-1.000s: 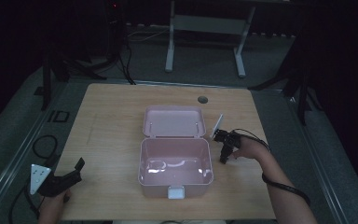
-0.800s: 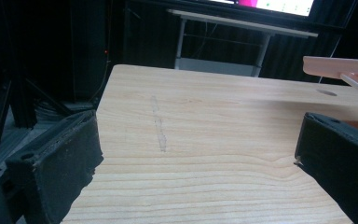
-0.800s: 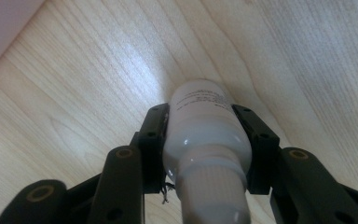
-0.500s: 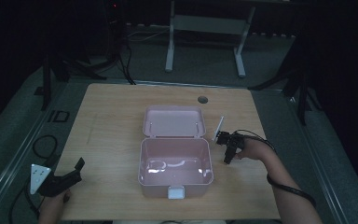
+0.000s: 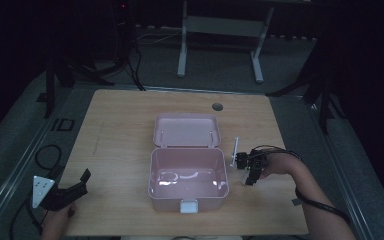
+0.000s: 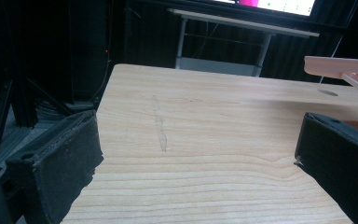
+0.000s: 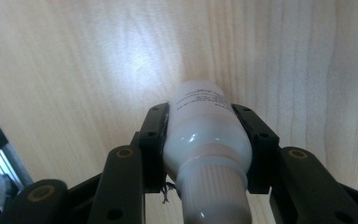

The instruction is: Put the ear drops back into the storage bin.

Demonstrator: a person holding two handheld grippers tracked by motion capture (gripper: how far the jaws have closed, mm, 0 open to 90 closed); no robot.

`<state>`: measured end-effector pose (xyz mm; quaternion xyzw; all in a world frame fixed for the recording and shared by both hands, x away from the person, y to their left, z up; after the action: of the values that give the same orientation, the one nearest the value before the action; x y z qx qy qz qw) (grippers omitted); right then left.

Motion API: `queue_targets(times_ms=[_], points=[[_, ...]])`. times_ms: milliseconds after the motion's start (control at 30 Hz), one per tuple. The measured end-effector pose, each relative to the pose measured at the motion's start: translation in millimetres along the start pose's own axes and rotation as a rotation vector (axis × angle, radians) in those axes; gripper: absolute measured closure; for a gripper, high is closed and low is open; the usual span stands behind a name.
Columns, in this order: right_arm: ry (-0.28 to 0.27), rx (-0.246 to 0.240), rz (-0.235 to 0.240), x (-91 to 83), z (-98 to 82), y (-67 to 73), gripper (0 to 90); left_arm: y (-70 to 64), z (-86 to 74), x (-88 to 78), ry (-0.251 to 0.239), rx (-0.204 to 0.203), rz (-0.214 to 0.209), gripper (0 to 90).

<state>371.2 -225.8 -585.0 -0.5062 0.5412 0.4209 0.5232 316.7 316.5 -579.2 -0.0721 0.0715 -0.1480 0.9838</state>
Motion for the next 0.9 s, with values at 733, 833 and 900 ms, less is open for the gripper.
queue_targets(times_ms=[733, 833, 900], points=[[0.003, -0.203, -0.023, -13.2, -2.5, 26.2, 59.4, 0.0, -0.1, 0.2, 0.002, 0.002, 0.004, 0.4], [-0.009, -0.206, -0.014, -20.0, -0.9, 29.2, 59.5, 0.1, -0.1, 0.2, 0.002, 0.001, 0.004, 0.4], [-0.009, -0.210, -0.018, -22.8, -0.8, 29.5, 59.4, 0.1, -0.1, 0.2, 0.001, 0.001, 0.004, 0.4]])
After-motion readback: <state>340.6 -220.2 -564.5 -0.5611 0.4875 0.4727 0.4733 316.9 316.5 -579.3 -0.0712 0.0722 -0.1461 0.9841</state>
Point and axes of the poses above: each handheld gripper's, and its own axes: x roughly forward along the jaws, z roughly out of its top, y roughly to its left, the point moved 10 cm from there along x, roughly forward along the jaws, and after that the axes turned 9 degrees about -z, right-handed, at the moved point
